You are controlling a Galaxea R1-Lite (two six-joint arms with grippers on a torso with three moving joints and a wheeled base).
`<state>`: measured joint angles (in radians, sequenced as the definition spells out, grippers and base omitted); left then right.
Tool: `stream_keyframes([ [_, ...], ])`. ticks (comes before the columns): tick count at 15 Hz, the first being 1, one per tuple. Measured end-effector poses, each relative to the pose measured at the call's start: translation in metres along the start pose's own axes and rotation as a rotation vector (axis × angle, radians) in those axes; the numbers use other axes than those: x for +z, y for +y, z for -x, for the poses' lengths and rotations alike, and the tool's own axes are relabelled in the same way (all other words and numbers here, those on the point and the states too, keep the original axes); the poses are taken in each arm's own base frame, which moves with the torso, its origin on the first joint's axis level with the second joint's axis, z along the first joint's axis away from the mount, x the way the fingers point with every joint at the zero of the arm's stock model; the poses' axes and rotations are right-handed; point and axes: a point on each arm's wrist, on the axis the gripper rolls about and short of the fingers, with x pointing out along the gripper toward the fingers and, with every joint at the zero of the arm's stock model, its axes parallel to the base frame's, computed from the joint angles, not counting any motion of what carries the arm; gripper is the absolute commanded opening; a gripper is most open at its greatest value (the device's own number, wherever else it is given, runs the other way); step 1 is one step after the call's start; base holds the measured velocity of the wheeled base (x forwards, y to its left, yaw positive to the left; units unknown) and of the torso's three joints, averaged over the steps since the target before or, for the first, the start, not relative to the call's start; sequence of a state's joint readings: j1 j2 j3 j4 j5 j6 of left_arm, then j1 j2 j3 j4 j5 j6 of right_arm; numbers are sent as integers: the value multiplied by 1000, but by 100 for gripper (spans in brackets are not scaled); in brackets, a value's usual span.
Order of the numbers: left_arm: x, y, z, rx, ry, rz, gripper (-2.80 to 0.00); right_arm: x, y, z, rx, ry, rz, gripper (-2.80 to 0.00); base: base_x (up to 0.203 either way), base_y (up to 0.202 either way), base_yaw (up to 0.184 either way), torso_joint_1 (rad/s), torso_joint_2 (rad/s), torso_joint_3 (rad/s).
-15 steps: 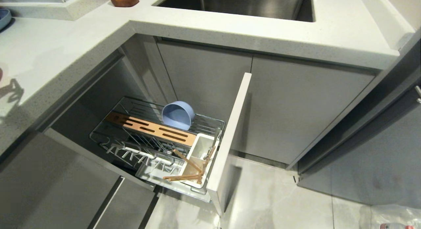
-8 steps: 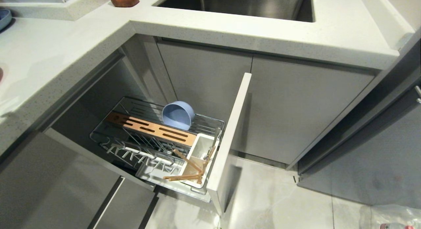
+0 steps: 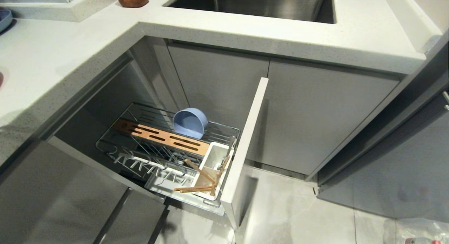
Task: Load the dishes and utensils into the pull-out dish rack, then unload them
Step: Take the bowl out of the cupboard
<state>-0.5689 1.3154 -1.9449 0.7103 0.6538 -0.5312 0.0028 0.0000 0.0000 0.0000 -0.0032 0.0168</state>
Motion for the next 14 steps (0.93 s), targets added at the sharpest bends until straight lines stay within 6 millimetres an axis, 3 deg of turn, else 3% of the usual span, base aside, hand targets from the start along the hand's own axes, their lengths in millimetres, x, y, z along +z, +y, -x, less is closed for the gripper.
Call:
stream_keyframes([
  [3, -46, -25, -29, -8, 262, 94, -280, 0, 0, 0, 0, 0, 0, -280, 0, 0, 0, 0, 0, 0],
  [7, -97, -34, -69, 75, 588, 192, -280, 0, 0, 0, 0, 0, 0, -280, 0, 0, 0, 0, 0, 0],
  [11, -131, -36, -117, 146, 588, 200, -280, 0, 0, 0, 0, 0, 0, -280, 0, 0, 0, 0, 0, 0],
  [14, -153, -35, -142, 163, 576, 205, -280, 0, 0, 0, 0, 0, 0, -280, 0, 0, 0, 0, 0, 0],
])
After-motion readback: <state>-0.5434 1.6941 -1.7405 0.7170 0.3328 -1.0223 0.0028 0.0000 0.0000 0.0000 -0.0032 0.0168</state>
